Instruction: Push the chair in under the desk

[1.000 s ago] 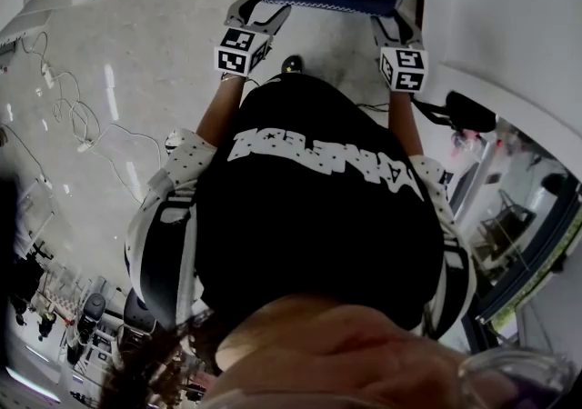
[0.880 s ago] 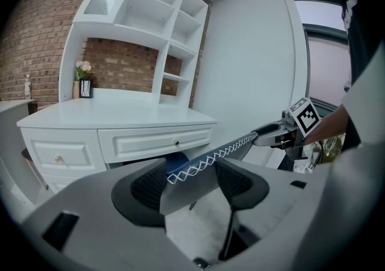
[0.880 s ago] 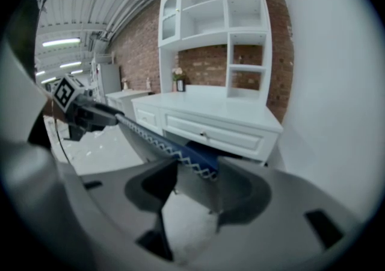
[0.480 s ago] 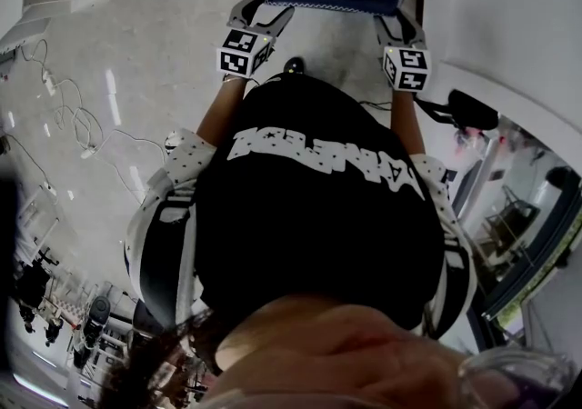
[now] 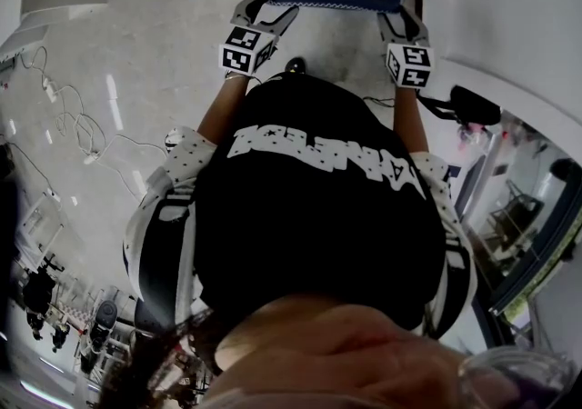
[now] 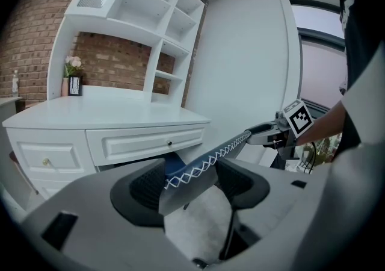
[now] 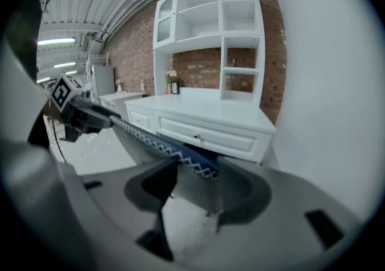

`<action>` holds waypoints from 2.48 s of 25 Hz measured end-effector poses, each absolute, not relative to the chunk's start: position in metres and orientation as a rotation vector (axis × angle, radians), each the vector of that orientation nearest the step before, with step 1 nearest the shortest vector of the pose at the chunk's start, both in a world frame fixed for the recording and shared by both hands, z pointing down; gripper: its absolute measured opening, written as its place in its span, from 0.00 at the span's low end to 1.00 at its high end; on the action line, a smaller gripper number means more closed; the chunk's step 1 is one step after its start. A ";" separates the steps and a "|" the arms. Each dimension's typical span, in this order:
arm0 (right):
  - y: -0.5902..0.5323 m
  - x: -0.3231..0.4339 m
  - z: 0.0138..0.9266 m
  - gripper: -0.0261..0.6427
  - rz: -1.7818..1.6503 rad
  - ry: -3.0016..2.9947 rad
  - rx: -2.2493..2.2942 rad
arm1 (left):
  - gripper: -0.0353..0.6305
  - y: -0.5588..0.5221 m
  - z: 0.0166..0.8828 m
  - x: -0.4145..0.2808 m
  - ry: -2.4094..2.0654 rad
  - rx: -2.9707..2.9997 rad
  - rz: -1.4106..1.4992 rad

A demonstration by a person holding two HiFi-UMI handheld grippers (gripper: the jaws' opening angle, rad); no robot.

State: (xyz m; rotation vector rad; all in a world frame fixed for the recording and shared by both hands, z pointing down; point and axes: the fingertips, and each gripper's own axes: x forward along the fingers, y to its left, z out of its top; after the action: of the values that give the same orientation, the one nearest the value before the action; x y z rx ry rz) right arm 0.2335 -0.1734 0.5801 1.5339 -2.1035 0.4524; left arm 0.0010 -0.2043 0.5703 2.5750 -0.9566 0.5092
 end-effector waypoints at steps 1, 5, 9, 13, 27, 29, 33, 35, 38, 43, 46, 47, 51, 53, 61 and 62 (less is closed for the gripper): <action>-0.176 0.231 0.580 0.35 0.452 -2.102 1.534 | 0.51 -0.207 0.571 -0.002 -0.955 2.575 0.507; -0.182 0.229 0.579 0.35 0.446 -2.102 1.541 | 0.51 -0.213 0.570 -0.004 -0.955 2.577 0.502; -0.185 0.231 0.580 0.35 0.451 -2.103 1.537 | 0.51 -0.216 0.571 -0.001 -0.942 2.581 0.507; -0.184 0.234 0.579 0.35 0.458 -2.106 1.548 | 0.51 -0.216 0.570 0.002 -0.953 2.584 0.507; -0.197 0.244 0.577 0.35 0.445 -2.124 1.531 | 0.51 -0.225 0.567 0.011 -0.997 2.562 0.500; -0.208 0.241 0.579 0.35 0.444 -2.131 1.525 | 0.51 -0.236 0.570 0.007 -1.000 2.556 0.501; -0.218 0.235 0.579 0.35 0.450 -2.139 1.512 | 0.51 -0.247 0.569 0.001 -1.009 2.549 0.494; -0.222 0.234 0.579 0.35 0.453 -2.137 1.504 | 0.51 -0.250 0.569 0.000 -1.018 2.545 0.493; -0.232 0.226 0.582 0.35 0.455 -2.143 1.494 | 0.52 -0.261 0.573 -0.008 -1.024 2.539 0.491; -0.238 0.222 0.583 0.35 0.462 -2.150 1.479 | 0.51 -0.267 0.574 -0.012 -1.025 2.536 0.492; -0.240 0.223 0.584 0.35 0.466 -2.152 1.476 | 0.52 -0.270 0.573 -0.010 -1.027 2.536 0.490; -0.242 0.224 0.583 0.35 0.466 -2.152 1.475 | 0.52 -0.271 0.573 -0.009 -1.028 2.536 0.490; -0.247 0.226 0.587 0.35 0.469 -2.146 1.468 | 0.52 -0.276 0.576 -0.009 -1.029 2.527 0.500; -0.249 0.226 0.588 0.35 0.466 -2.152 1.468 | 0.52 -0.277 0.577 -0.009 -1.027 2.522 0.506; -0.249 0.226 0.585 0.35 0.470 -2.160 1.468 | 0.52 -0.279 0.575 -0.007 -1.040 2.530 0.488; -0.249 0.226 0.585 0.35 0.471 -2.159 1.467 | 0.52 -0.279 0.575 -0.008 -1.041 2.530 0.491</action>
State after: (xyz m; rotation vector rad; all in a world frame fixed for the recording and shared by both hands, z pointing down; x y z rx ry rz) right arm 0.2261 -0.2492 0.5847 1.4671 -2.1595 0.4707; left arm -0.0079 -0.2789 0.5749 2.5297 -1.0411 0.4907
